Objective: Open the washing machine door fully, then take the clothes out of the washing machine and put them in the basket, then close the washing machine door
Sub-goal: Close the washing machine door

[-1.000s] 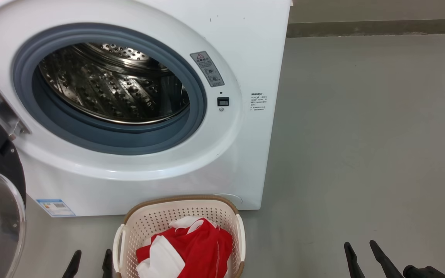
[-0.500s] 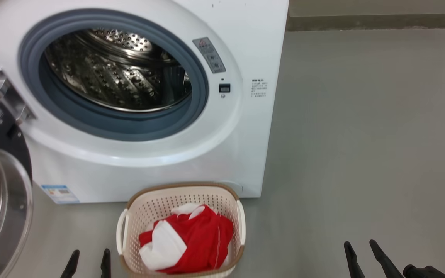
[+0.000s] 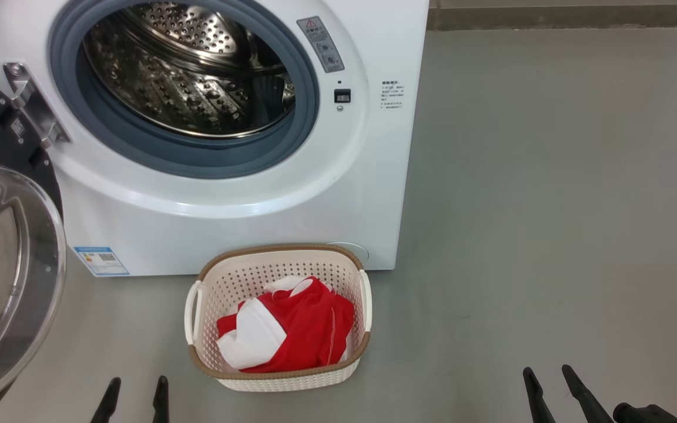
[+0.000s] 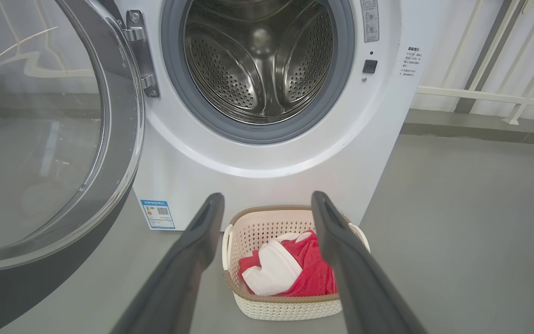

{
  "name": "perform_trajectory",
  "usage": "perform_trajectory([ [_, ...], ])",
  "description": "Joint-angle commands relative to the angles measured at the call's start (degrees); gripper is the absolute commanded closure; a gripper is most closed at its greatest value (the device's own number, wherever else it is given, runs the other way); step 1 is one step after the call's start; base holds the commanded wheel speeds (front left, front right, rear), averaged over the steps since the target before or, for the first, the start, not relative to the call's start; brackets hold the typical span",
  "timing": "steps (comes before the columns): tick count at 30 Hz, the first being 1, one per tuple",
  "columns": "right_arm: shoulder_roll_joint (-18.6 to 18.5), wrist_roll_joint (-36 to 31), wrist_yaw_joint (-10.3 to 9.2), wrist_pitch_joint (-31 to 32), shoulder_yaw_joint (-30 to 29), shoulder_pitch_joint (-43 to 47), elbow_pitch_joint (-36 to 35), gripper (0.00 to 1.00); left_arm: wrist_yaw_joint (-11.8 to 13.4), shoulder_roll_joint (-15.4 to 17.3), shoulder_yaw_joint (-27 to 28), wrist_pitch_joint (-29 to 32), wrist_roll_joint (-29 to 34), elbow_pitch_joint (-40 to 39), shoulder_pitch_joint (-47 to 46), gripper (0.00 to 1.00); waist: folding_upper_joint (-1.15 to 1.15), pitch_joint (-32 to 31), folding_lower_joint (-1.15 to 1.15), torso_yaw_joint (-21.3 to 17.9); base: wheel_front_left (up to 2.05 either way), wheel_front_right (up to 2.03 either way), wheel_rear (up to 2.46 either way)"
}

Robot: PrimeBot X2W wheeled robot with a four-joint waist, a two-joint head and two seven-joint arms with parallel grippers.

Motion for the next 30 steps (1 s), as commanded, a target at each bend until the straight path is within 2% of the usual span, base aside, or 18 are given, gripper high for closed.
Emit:
perform_trajectory([
  [1, -0.63, -0.11, 0.37, -0.37, 1.06, -1.62, -1.36, 0.00, 0.03, 0.15, 1.74, -0.31, 0.52, -1.30, -1.82, 0.00, 0.00, -0.01, 0.00, 0.02, -0.04, 0.04, 0.00],
  [10, -0.96, -0.01, 0.37, -0.37, 1.49, -1.56, -1.05, 0.00, -0.04, 0.15, 1.38, -0.31, 0.18, -1.05, -1.72, 0.00, 0.00, -0.77, 0.00, 0.62, 0.00, 0.00, 0.00],
  [15, -1.26, 0.19, 0.37, -0.37, 2.21, -1.58, -0.66, 0.00, 0.66, 0.15, 0.89, -0.31, -0.97, -0.37, -1.91, 0.00, 0.00, -1.43, 0.00, 3.05, 0.00, 0.00, 0.00],
  [20, -1.78, 0.57, 0.37, -0.37, 3.86, -1.34, 0.18, 0.00, 1.90, 0.15, 0.59, -0.31, -2.25, 0.10, -1.10, 0.00, 0.00, -2.55, 0.00, 7.75, 0.00, 0.00, 0.00],
  [30, -3.20, 1.47, 0.37, -0.37, 7.37, -2.46, 1.21, 0.00, 3.90, 0.15, -1.00, -0.31, -4.37, 0.53, 1.68, 0.00, 0.00, -4.20, 0.00, 19.74, 0.00, 0.00, 0.00],
])
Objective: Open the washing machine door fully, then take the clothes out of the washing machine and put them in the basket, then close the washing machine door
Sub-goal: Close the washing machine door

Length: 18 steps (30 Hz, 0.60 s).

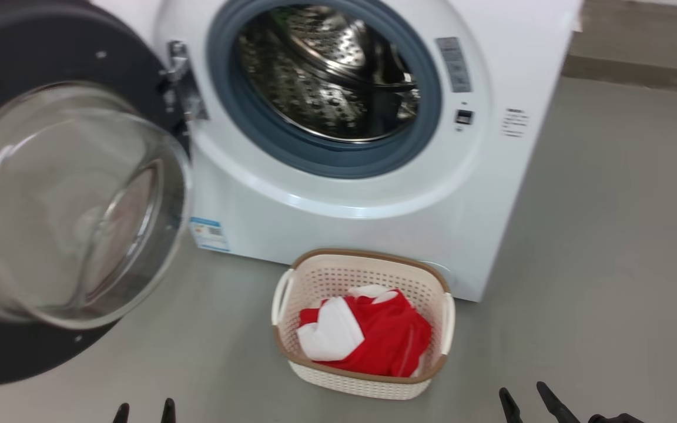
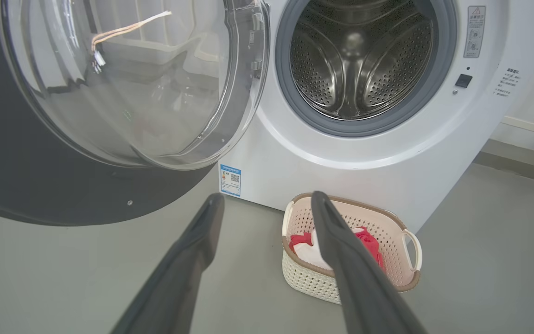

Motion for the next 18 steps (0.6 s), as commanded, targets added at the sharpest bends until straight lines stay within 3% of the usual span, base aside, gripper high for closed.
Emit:
perform_trajectory([
  [1, -1.30, 0.52, 0.37, -0.38, 1.91, -2.46, -0.96, 0.00, 0.85, 0.15, 1.19, -0.31, -0.65, -1.13, -0.55, 0.00, 0.00, -1.52, 0.00, 7.72, 0.00, 0.00, 0.00],
  [7, -2.72, 0.78, 0.37, -0.38, 5.20, -5.65, 0.00, 0.00, 2.70, 0.15, 1.37, -0.31, -3.18, -1.79, -0.50, 0.00, 0.00, 0.14, 0.00, 11.85, 0.00, 0.00, 0.00],
  [18, -4.77, 2.80, 0.37, -0.38, 11.55, -12.14, 3.30, 0.00, 6.84, 0.15, 1.74, -0.31, -7.62, -4.89, 0.77, 0.00, 0.00, 1.59, 0.00, 13.41, 0.00, 0.00, 0.00],
])
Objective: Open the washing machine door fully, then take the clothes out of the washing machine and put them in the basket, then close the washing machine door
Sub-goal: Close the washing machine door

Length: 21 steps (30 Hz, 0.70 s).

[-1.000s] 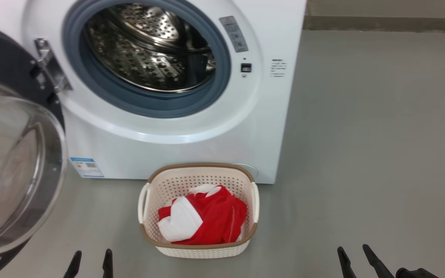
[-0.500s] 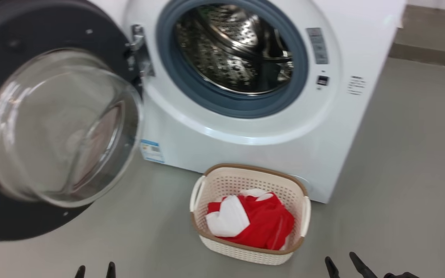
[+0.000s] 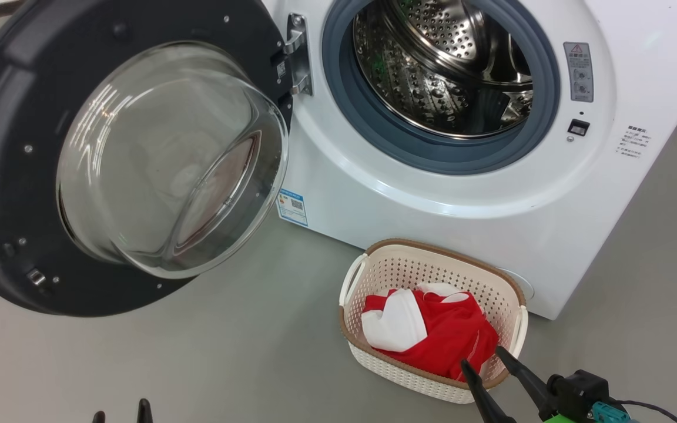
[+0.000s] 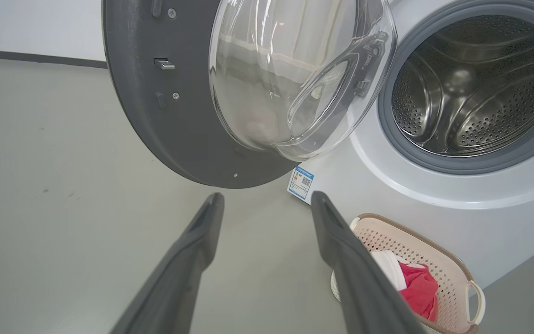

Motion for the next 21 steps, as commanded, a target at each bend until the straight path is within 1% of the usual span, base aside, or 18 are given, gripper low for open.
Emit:
perform_trajectory([
  [1, -0.97, 0.46, 0.37, -0.38, 1.38, -2.55, -0.84, 0.00, 0.53, 0.14, 1.92, -0.31, -0.36, -1.71, -0.97, 0.00, 0.00, 0.40, 0.00, 0.34, 0.00, 0.00, 0.00],
  [7, -0.93, 0.94, 0.37, -0.38, 1.98, -3.05, -0.40, 0.00, 0.83, 0.14, 2.40, -0.31, -0.70, -2.18, -0.87, 0.00, 0.00, 0.22, 0.00, 0.26, 0.00, 0.00, 0.00],
  [10, -0.76, 1.07, 0.37, -0.38, 1.78, -2.67, -0.52, 0.00, 0.36, 0.14, 2.61, -0.31, -1.05, -2.41, -1.22, 0.00, 0.00, -0.01, 0.00, 0.09, 0.00, 0.00, 0.00],
  [11, -0.65, 1.03, 0.37, -0.38, 1.67, -2.47, -0.63, 0.00, 0.17, 0.14, 2.70, -0.31, -1.22, -2.62, -1.36, 0.03, 0.00, -0.11, 0.00, 0.02, 0.00, 0.00, 0.00],
  [12, -0.49, 0.93, 0.37, -0.38, 1.47, -2.28, -0.86, 0.00, -0.04, 0.14, 2.91, -0.31, -1.60, -2.86, -1.51, 0.47, 0.00, -0.20, 0.00, -0.06, 0.00, 0.00, 0.00],
  [13, -0.30, 0.81, 0.37, -0.38, 1.26, -2.08, -1.16, 0.00, -0.32, 0.14, 3.22, -0.31, -2.16, -3.15, -1.72, 0.75, 0.00, -0.27, 0.00, -0.15, 0.00, 0.00, 0.00],
  [14, -0.14, 0.67, 0.37, -0.38, 1.05, -1.91, -1.46, 0.00, -0.68, 0.14, 3.63, -0.31, -2.55, -3.61, -2.01, 1.00, 0.00, -0.29, 0.00, -0.23, 0.00, 0.00, 0.00],
  [17, 0.26, 0.28, 0.37, -0.38, 0.25, -1.53, -2.23, 0.00, -2.45, 0.14, 5.49, -0.31, -1.82, -5.18, -3.73, 1.00, 0.00, -0.09, 0.00, -0.43, 0.00, 0.00, 0.00],
  [19, 0.54, -0.01, 0.37, -0.38, -0.24, -1.18, -2.50, 0.00, -4.03, 0.14, 8.22, -0.31, -0.90, -6.35, -6.16, 1.00, 0.00, 0.03, 0.00, -0.51, 0.00, 0.00, 0.00],
  [21, 0.83, -0.30, 0.37, -0.38, -0.75, -0.78, -2.71, 0.00, -6.08, 0.20, 11.76, -0.31, 1.27, -8.07, -9.42, 1.00, 0.00, 0.22, 0.00, -0.56, 0.00, 0.00, 0.00],
])
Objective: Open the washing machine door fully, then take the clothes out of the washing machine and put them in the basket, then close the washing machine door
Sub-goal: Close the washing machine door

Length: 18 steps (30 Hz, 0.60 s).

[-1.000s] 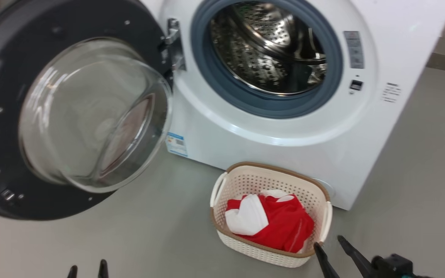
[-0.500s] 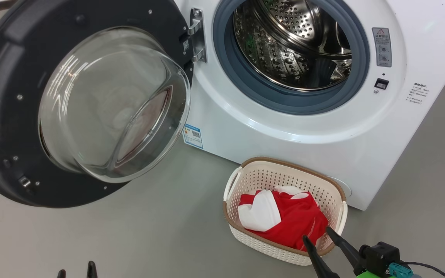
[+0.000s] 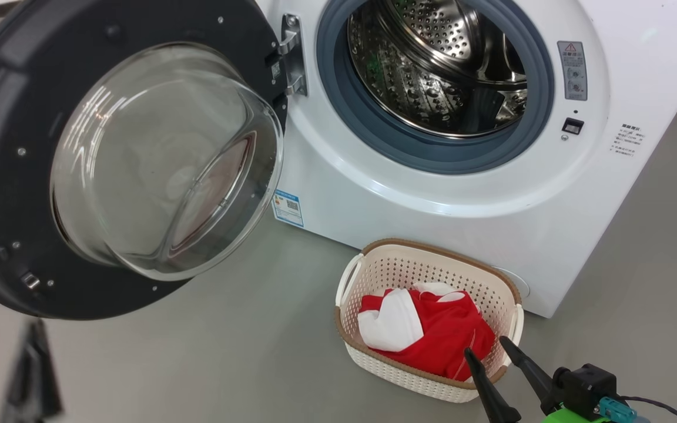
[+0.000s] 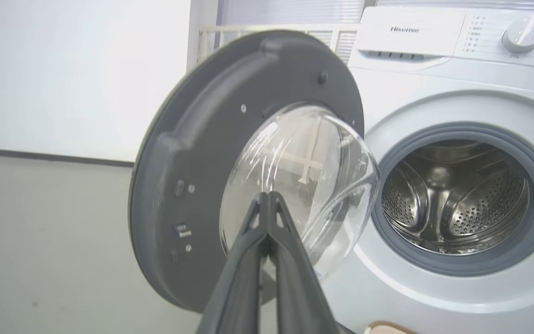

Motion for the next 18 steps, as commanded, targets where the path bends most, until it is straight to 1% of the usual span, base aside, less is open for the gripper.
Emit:
perform_trajectory([
  [1, 0.02, -0.69, 0.37, -0.38, 0.58, -0.12, -1.54, 0.00, -1.25, 0.96, 4.21, -0.31, 2.07, -2.93, -5.31, 1.00, 0.00, 0.19, 0.00, -0.04, 0.00, 0.00, 0.00],
  [4, 0.27, -1.06, 0.37, -0.38, -0.17, 0.47, -1.73, 0.00, -3.04, 3.71, 8.97, -0.31, 3.61, -4.50, -11.68, 1.00, 0.00, 0.48, 0.00, -0.08, 0.00, 0.00, 0.00],
  [7, 0.79, -1.41, 0.37, -0.38, -1.78, 1.19, -2.33, 0.00, -3.96, 8.09, 12.38, -0.31, 3.31, -4.24, -17.95, 1.00, 0.00, 0.61, 0.00, -0.26, 0.00, 0.00, 0.00],
  [8, 1.01, -1.58, 0.37, -0.38, -2.40, 1.52, -2.62, 0.00, -4.12, 10.05, 13.30, -0.31, 2.74, -3.09, -20.10, 1.00, 0.00, 0.71, 0.00, -0.33, 0.00, 0.00, 0.00],
  [9, 1.42, -1.97, 0.37, -0.38, -3.58, 2.27, -3.16, 0.00, -4.28, 13.58, 14.35, -0.31, 0.79, -0.01, -24.33, 1.00, 0.00, 0.92, 0.00, -0.42, 0.00, 0.00, 0.00],
  [13, 2.13, -2.80, 0.37, -0.38, -5.23, 3.52, -4.19, 0.00, -4.33, 22.13, 13.40, -0.31, -3.82, 7.04, -31.07, 1.00, 0.00, 1.90, 0.00, -1.14, 0.00, 0.00, 0.00],
  [14, 2.21, -3.01, 0.37, -0.38, -5.50, 3.53, -4.39, 0.00, -4.34, 23.70, 13.74, -0.31, -5.25, 8.98, -32.60, 1.00, 0.00, 2.38, 0.00, -1.50, 0.00, 0.00, 0.00],
  [15, 2.21, -3.01, 0.37, -0.38, -5.50, 3.53, -4.39, 0.00, -4.34, 23.70, 13.74, -0.31, -5.25, 8.98, -32.60, 1.00, 0.00, 2.38, 0.00, -1.50, 0.00, 0.00, 0.00],
  [18, 2.33, -3.58, 0.37, -0.38, -6.00, 3.16, -4.80, 0.00, -4.35, 27.95, 14.94, -0.31, -8.86, 15.99, -36.28, 1.00, 0.00, 3.76, 0.00, -2.57, 0.00, 0.00, 0.00],
])
